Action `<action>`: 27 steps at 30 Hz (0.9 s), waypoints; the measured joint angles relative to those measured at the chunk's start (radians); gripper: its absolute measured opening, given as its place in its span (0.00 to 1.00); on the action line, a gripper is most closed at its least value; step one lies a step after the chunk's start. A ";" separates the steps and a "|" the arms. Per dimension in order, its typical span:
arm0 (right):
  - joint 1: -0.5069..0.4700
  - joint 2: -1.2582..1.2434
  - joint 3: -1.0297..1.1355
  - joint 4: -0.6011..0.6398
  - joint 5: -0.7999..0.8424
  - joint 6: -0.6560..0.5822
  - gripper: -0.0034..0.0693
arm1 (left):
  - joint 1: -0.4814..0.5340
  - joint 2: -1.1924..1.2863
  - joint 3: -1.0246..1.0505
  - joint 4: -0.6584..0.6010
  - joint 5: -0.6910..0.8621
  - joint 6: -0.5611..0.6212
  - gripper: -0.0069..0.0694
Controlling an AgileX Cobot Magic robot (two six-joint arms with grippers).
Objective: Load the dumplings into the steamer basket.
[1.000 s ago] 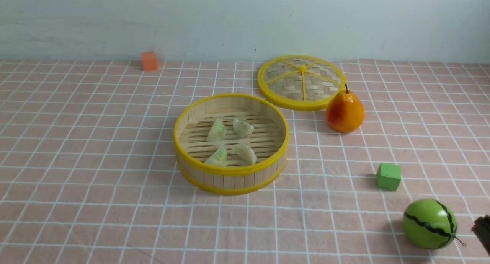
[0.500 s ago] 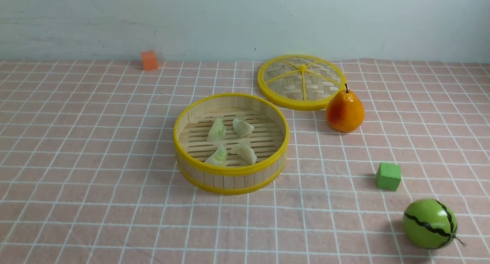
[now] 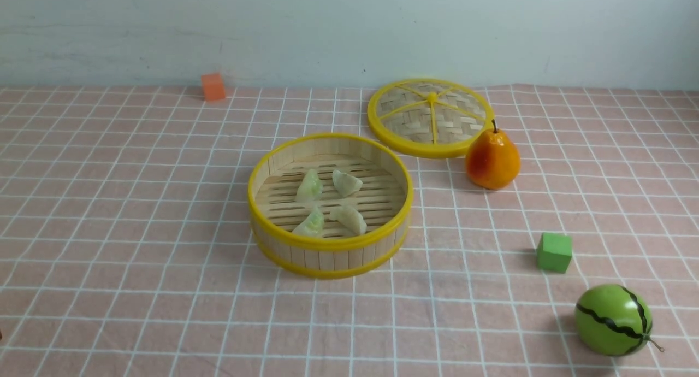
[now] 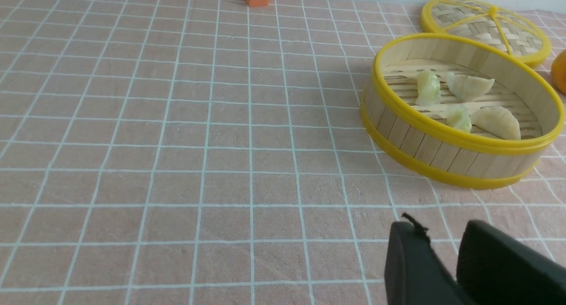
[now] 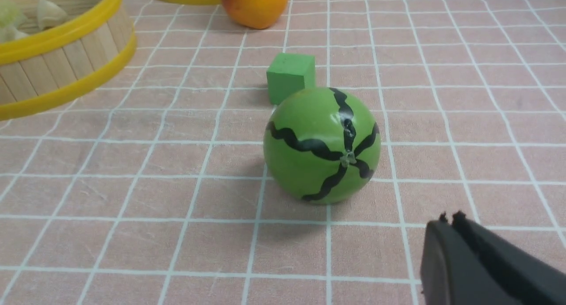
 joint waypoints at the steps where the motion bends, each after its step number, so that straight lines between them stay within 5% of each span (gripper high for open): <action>1: 0.000 0.000 0.000 0.000 0.000 0.000 0.05 | 0.000 0.000 0.000 0.000 0.000 0.000 0.31; 20: -0.001 0.000 0.000 0.003 0.001 0.000 0.07 | 0.000 -0.004 0.005 0.004 -0.004 0.000 0.31; 27: -0.001 0.000 0.000 0.003 0.001 0.000 0.09 | 0.065 -0.220 0.160 0.014 -0.013 -0.001 0.31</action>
